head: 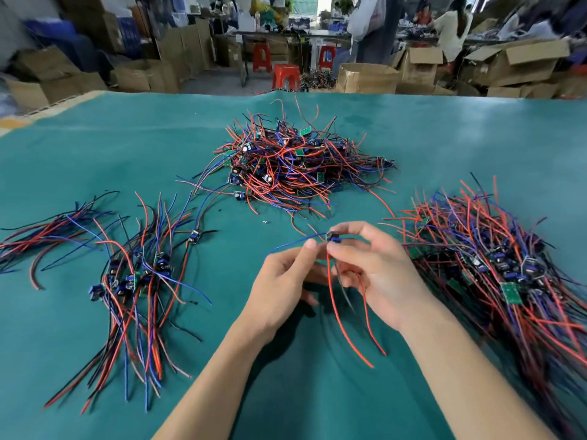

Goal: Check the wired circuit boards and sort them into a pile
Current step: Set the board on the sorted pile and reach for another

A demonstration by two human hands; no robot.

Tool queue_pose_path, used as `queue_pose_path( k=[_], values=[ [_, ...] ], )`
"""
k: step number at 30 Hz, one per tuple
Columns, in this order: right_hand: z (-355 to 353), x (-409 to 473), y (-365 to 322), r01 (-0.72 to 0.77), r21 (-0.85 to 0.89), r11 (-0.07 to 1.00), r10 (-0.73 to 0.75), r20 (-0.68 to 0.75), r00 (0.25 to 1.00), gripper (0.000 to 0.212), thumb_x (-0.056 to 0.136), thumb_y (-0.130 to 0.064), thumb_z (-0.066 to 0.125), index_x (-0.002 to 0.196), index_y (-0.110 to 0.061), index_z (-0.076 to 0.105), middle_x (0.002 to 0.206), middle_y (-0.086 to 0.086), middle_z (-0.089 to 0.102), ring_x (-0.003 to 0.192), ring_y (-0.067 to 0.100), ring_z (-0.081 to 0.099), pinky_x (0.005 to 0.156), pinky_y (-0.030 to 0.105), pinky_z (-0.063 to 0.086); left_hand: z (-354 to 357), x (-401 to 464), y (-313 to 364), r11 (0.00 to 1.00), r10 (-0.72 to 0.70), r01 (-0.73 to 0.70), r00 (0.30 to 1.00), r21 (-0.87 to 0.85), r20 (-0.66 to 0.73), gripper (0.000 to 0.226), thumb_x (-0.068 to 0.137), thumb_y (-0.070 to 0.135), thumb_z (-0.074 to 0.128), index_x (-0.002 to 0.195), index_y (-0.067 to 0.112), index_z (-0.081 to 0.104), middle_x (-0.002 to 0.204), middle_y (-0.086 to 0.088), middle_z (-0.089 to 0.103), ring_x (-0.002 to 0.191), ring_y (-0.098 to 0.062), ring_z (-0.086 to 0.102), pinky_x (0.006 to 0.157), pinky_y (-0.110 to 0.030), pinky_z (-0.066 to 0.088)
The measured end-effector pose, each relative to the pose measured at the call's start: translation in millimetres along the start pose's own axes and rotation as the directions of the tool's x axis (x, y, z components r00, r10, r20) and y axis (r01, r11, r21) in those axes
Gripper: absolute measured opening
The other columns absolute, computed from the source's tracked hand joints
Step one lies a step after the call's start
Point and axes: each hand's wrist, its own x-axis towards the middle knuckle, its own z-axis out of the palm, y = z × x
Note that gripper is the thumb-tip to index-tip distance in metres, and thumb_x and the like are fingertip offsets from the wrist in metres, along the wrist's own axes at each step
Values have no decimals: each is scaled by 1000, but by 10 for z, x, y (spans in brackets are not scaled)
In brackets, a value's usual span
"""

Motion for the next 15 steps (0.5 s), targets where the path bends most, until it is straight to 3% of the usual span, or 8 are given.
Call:
queue_pose_path(
  k=[4, 11, 15],
  values=[
    [26, -1, 86, 56, -219, 974, -57, 5, 998, 29, 78, 1, 79, 97, -17, 68, 72, 4, 71, 52, 14, 54, 40, 20, 34, -23, -9, -13, 999, 45, -44, 999, -30, 13, 33, 105, 31, 47, 98, 9, 71, 81, -8, 72, 75, -17, 67, 56, -26, 50],
    [36, 10, 105, 79, -334, 939, -83, 2, 997, 29, 66, -12, 77, 91, -23, 69, 78, 11, 76, 53, 9, 50, 49, 15, 39, -75, 18, -38, 986, 52, -60, 997, -157, -55, 15, 97, 8, 60, 102, 15, 72, 92, -6, 73, 83, -18, 64, 61, -25, 49],
    [17, 27, 126, 54, -419, 907, -62, -7, 998, 36, 64, -21, 80, 96, -25, 66, 77, 14, 76, 52, 11, 52, 49, 19, 36, -103, 35, -52, 975, 49, -69, 994, -212, -100, 6, 87, 12, 69, 91, 16, 71, 88, -4, 70, 83, -20, 59, 72, -34, 45]
  ],
)
